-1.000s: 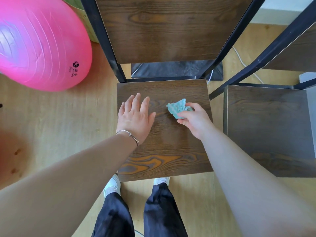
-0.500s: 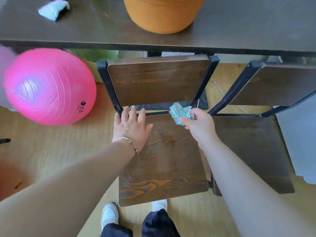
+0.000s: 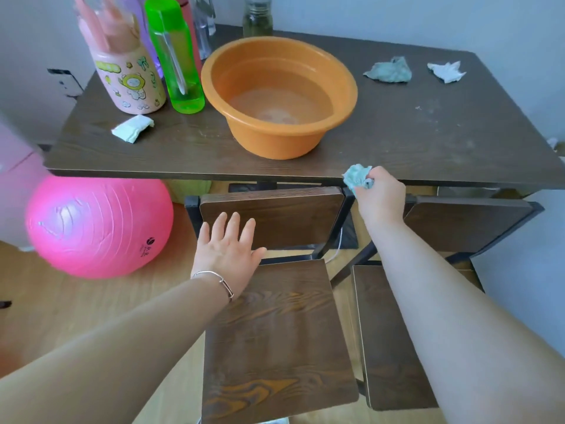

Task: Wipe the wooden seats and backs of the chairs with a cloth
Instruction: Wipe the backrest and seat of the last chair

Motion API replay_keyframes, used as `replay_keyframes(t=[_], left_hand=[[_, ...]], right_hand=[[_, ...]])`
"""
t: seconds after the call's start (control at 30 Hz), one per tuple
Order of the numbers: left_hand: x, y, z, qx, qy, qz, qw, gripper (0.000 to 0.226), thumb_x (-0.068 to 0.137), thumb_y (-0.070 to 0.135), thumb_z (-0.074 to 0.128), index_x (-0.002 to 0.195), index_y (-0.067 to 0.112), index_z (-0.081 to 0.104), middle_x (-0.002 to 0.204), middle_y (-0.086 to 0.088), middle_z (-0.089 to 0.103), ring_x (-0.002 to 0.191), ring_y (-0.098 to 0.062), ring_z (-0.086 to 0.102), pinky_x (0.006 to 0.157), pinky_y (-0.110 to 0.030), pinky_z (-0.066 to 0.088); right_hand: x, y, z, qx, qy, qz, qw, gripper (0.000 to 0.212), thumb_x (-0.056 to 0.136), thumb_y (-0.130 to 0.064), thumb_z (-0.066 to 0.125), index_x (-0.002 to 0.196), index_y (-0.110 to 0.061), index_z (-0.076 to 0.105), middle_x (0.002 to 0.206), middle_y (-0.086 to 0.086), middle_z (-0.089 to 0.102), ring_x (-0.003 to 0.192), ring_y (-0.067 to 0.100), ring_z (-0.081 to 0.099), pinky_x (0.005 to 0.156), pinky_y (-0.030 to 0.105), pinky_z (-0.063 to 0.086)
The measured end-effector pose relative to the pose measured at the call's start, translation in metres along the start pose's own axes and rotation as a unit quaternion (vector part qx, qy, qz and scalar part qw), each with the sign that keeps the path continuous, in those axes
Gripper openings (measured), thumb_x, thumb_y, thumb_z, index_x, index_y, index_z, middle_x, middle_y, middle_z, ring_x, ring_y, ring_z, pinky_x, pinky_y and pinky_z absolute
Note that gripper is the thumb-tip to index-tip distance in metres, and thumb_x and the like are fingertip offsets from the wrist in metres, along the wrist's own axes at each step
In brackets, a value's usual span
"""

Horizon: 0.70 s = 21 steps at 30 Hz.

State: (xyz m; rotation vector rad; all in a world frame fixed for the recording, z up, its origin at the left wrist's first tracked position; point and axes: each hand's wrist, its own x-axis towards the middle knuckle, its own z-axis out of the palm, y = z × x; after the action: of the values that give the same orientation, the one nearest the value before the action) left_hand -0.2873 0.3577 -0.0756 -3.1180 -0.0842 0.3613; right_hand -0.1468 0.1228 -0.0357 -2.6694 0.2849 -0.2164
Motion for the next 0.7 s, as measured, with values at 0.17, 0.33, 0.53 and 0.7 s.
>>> replay_keyframes(t=[0.17,0.33,0.53,0.7], left_hand=[[-0.006,-0.019,0.008,-0.003,0.0,0.013,1.0,0.063,0.099,0.056,0.015,0.154,0.025,0.006,0.162,-0.007,0.009,0.149,-0.031,0.001,0.119,-0.051,0.009],[-0.014,-0.048,0.013,-0.007,0.0,0.006,1.0,0.064,0.099,0.057,0.015,0.154,0.026,0.007,0.162,-0.008,0.009,0.149,-0.031,0.001,0.119,-0.052,0.009],[-0.021,-0.092,0.019,-0.012,0.0,-0.015,1.0,0.063,0.099,0.056,0.018,0.154,0.025,0.007,0.162,-0.007,0.008,0.148,-0.031,0.0,0.119,-0.053,0.009],[-0.025,-0.123,0.021,-0.021,0.002,-0.027,0.999,0.063,0.099,0.056,0.015,0.154,0.025,0.006,0.162,-0.007,0.005,0.149,-0.031,-0.001,0.119,-0.053,0.008]], right_hand=[[-0.019,-0.019,0.031,-0.011,0.0,-0.013,1.0,0.027,0.093,-0.025,0.067,0.117,-0.014,0.064,0.11,0.007,0.068,0.099,0.022,0.062,0.072,0.026,0.05],[-0.029,-0.028,0.04,-0.013,0.029,0.002,1.0,0.029,0.091,-0.023,0.068,0.118,-0.014,0.066,0.113,0.008,0.068,0.101,0.021,0.064,0.071,0.025,0.05],[-0.061,-0.077,0.062,-0.034,0.005,-0.099,0.995,0.031,0.09,-0.021,0.068,0.12,-0.013,0.064,0.116,0.009,0.067,0.102,0.022,0.063,0.081,0.037,0.058],[-0.108,-0.144,0.093,0.04,-0.06,-0.158,0.985,0.035,0.089,-0.024,0.07,0.122,-0.016,0.064,0.119,0.004,0.067,0.103,0.017,0.064,0.085,0.032,0.058]])
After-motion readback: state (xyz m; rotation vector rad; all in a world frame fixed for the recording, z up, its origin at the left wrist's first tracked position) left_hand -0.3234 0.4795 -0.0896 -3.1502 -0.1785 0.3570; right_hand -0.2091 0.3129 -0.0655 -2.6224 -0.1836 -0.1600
